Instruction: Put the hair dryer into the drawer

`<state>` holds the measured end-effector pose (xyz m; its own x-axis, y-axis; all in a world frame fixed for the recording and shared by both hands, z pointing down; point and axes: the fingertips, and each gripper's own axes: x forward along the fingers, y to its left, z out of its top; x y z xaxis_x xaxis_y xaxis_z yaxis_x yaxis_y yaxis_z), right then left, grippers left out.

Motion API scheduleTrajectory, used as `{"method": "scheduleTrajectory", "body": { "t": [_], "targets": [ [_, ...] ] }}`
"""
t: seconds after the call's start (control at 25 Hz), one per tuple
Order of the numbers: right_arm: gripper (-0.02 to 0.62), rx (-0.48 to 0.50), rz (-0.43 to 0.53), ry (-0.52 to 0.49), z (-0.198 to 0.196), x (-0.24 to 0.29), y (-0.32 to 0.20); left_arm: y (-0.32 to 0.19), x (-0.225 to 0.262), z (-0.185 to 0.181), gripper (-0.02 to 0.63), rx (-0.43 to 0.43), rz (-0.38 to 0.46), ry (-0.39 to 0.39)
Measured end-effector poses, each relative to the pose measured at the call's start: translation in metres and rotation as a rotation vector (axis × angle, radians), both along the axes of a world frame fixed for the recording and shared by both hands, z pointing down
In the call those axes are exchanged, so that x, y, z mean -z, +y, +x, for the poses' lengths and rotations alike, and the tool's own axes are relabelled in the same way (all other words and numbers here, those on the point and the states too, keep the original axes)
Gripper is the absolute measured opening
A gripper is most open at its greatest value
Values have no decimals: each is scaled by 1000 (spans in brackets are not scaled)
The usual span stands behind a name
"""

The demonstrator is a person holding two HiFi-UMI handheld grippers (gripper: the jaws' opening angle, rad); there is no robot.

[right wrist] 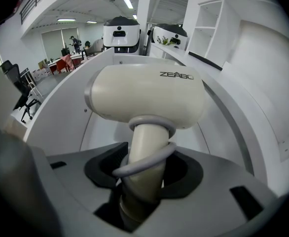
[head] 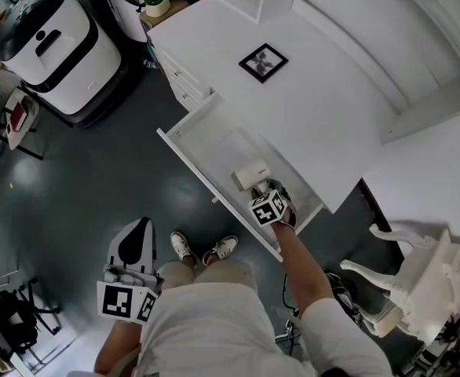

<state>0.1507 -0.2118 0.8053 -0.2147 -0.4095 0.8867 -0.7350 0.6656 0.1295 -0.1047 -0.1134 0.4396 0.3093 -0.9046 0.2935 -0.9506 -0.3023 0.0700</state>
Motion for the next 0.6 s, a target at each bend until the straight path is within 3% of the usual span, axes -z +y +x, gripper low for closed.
{"method": "scheduleTrajectory", "body": {
  "t": [0.6],
  "targets": [
    [215,16,-29,53,-1,-15,6,5,-9,-5,17,-4,-19,2]
  ]
}}
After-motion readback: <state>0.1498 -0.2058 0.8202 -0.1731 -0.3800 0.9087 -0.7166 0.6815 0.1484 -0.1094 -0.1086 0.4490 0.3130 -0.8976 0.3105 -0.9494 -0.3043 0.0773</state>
